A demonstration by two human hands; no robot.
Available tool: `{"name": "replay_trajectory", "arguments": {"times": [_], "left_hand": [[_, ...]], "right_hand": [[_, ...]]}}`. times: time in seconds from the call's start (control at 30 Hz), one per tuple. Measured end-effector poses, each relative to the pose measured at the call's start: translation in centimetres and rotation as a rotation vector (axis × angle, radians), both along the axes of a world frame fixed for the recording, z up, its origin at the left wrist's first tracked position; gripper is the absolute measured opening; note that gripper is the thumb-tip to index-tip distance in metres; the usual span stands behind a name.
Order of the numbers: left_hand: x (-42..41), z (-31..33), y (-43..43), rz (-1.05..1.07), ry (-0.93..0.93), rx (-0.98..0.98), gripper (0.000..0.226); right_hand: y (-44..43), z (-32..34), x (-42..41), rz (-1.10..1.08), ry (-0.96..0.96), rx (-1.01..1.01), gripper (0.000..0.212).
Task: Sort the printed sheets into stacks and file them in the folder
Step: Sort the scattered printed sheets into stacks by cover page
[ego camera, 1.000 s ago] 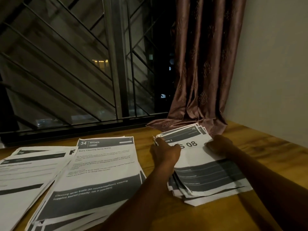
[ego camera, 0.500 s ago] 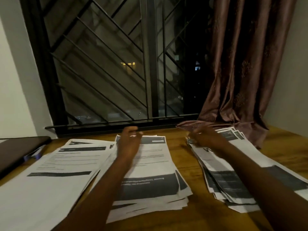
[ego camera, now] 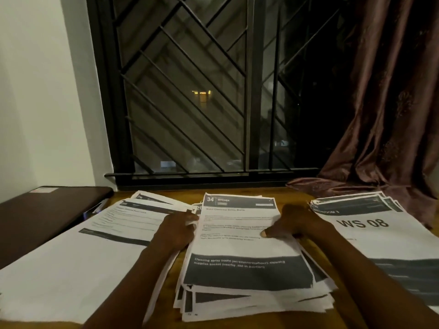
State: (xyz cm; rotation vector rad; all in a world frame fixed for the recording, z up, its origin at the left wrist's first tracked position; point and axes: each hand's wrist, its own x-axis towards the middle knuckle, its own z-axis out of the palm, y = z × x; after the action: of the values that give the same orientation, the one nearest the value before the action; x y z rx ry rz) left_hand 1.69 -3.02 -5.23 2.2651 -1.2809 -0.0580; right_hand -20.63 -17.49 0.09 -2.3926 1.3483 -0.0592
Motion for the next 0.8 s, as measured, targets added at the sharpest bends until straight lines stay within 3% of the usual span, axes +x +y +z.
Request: {"name": "replay_trajectory", "arguments": {"times": [0.1, 0.3, 0.43, 0.57, 0.67, 0.77, 0.8], "left_hand": [[1.0, -1.0, -0.5, 0.100, -0.084, -0.002, 0.038], [1.4, -1.8, -0.9, 0.136, -0.158, -0.021, 0.040], [1.1, -1.4, -0.6, 0.137, -0.096, -0.070, 0.039], [0.3, -0.3, -0.1, 0.195, 0.027, -0.262, 0.037], [-1.6, 1.8, 0.7, 0.195, 0.283, -0.470, 0.050], [-4.2, 4.8, 1.4, -0.080, 0.843, -0.651, 0.049], [-4.7, 5.8, 1.6, -0.193, 0.967, -0.643, 0.045]], "right_hand": [[0.8, 0.3, -0.1, 0.004, -0.068, 0.004, 0.066], [0.7, -0.2, 0.1, -0.013, -0.329, 0.241, 0.060], [-0.8, -1.5, 0.1, 0.014, -0.496, 0.424, 0.021], [-2.5, -0.7, -2.3, 0.036, -0.564, 0.257, 0.034], [-2.9, 1.1, -4.8, -0.013, -0.909, 0.311, 0.035], [-1.2, 2.4, -5.2, 0.086, -1.249, 0.377, 0.040], [-0.5, 2.7, -4.9, 0.109, -1.293, 0.344, 0.055]]}}
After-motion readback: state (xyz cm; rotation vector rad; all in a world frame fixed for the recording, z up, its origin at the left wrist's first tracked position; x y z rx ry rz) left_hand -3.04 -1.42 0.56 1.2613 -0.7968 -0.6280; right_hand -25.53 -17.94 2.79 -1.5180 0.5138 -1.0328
